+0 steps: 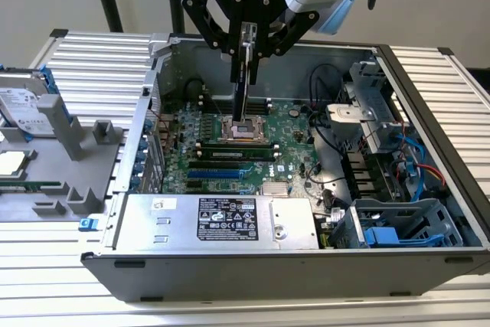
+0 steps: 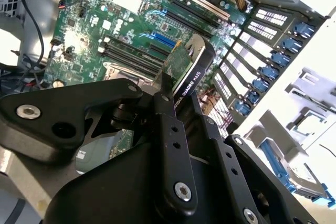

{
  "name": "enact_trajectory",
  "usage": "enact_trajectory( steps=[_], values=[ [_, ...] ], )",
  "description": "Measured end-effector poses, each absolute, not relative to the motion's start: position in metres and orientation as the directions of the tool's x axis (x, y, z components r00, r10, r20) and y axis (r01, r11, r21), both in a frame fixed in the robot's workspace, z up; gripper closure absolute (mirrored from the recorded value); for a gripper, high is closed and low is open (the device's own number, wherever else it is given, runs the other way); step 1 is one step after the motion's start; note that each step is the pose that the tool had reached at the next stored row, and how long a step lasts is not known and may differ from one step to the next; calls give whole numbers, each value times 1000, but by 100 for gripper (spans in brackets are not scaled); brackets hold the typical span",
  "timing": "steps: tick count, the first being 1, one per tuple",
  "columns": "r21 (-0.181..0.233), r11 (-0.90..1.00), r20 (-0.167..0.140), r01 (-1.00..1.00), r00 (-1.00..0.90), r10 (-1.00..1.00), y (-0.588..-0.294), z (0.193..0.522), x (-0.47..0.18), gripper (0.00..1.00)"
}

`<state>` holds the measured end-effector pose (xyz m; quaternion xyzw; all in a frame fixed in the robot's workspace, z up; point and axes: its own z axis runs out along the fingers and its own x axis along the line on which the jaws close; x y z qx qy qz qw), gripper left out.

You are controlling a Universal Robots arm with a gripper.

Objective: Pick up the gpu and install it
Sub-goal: 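Insert the gpu into the slot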

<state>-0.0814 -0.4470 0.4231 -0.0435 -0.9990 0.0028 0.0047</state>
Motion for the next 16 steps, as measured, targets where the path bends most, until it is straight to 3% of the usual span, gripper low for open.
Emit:
enact_trajectory(
  steps=[16],
  values=[
    [-6, 999, 9, 47, -999, 47, -447, 423, -81, 100]
  ],
)
